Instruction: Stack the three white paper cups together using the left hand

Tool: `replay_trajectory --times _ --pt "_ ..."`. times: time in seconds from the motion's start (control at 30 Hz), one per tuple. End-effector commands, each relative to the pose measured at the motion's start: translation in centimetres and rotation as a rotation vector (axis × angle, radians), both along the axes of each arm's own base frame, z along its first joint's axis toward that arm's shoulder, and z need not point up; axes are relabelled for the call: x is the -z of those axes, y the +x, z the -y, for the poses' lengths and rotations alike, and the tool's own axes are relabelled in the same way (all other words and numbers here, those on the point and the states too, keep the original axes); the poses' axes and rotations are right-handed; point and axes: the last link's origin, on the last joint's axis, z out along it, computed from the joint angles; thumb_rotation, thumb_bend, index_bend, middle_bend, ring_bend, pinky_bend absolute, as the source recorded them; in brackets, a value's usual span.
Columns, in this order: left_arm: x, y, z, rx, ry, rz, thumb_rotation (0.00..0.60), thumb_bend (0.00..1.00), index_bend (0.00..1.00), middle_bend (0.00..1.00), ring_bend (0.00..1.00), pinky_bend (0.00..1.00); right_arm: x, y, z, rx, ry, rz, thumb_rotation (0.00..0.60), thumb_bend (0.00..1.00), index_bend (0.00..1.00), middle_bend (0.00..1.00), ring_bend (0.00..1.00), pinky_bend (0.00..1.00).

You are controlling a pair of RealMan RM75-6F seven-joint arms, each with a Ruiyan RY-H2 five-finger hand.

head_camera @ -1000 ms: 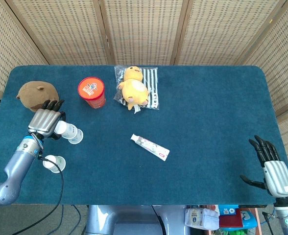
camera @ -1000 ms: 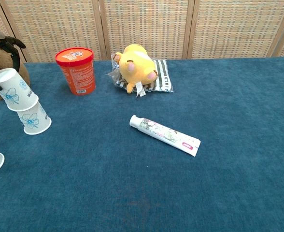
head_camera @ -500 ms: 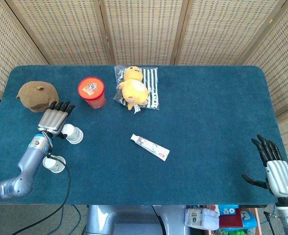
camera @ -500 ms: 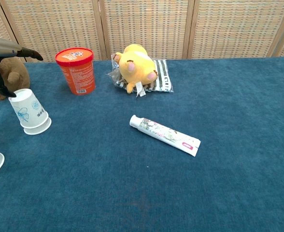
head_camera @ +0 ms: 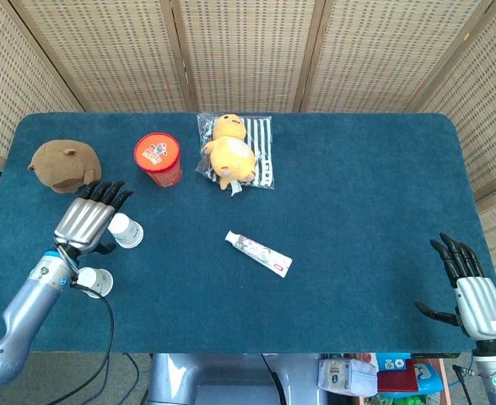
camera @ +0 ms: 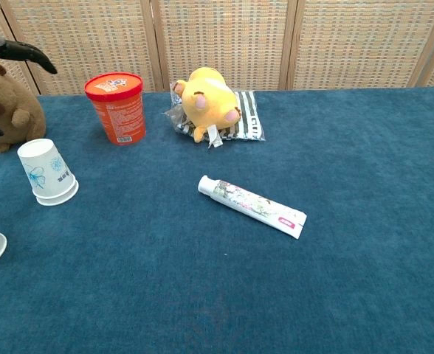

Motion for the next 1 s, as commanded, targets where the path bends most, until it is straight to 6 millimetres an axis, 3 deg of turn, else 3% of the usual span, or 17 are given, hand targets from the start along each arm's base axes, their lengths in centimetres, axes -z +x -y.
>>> replay_trajectory --times 0.03,0.27,0.5,0.67,1.0 --pt "-1.4 -1.9 5.2 0.011 -0.021 -0.002 0.6 0.23 0.14 0.0 0.0 0.0 0.1 0.2 -0.1 -0.006 0.001 -0.003 0.6 0.05 0.0 0.0 0.0 0.0" --pt "-1.3 -5.1 9.2 0.02 -0.02 0.027 0.6 0.23 0.21 0.0 0.0 0.0 0.1 0.3 -0.2 -0.007 -0.002 -0.008 0.6 0.05 0.0 0.0 0.0 0.0" --pt "-0.9 -8.7 10.7 -0.013 0.002 0.032 0.6 0.23 0.24 0.0 0.0 0.0 0.1 0.4 -0.3 -0.01 -0.004 -0.01 0.6 0.05 0.0 0.0 0.0 0.0" --pt "-0.2 -11.2 11.4 -0.062 -0.003 0.023 0.6 0.23 0.24 0.0 0.0 0.0 0.2 0.4 -0.3 -0.008 0.001 -0.013 0.6 0.05 0.0 0.0 0.0 0.0" --pt "1.1 -13.3 11.0 -0.098 -0.013 0.002 0.6 0.23 0.25 0.0 0.0 0.0 0.2 0.4 -0.3 -0.006 -0.003 -0.013 0.6 0.05 0.0 0.0 0.0 0.0"
